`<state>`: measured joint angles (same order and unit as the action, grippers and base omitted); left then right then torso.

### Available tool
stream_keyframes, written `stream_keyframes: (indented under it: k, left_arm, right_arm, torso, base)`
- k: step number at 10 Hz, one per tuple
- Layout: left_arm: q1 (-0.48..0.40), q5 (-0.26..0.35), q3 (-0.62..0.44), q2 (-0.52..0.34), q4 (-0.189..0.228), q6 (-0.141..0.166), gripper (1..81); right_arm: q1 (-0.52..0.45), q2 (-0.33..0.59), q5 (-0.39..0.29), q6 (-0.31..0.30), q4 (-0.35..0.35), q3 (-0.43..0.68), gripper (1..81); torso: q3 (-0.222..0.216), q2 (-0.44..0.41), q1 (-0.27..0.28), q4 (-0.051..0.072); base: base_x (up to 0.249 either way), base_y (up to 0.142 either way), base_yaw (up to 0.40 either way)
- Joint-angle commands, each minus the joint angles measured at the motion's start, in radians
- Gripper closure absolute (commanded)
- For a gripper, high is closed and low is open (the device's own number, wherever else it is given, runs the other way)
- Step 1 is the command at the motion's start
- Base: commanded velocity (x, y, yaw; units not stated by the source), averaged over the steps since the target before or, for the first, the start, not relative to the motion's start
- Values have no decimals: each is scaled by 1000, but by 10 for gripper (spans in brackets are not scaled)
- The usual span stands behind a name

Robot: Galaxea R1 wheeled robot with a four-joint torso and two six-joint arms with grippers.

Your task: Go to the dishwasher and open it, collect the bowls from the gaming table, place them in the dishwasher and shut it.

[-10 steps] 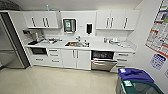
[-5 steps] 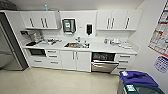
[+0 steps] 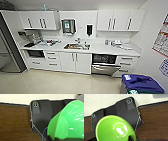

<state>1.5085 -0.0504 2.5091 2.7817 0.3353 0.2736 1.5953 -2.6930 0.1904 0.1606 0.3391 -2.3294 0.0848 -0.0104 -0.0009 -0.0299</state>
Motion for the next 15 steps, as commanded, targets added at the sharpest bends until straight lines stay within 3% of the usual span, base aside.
stream_keyframes:
  k: [1, 15]
  left_arm:
    - [-46, 41, -6, -10, 7, -1, 811]
    - [-46, 43, -6, -16, 7, -1, 811]
  right_arm:
    - [-36, 34, -54, 2, -5, 3, 811]
    - [-37, 28, -54, 2, -6, -1, 811]
  torso:
    - [0, 0, 1, 0]
    - [0, 1, 1, 0]
  base:
    - [139, 0, 0]
    - [120, 0, 0]
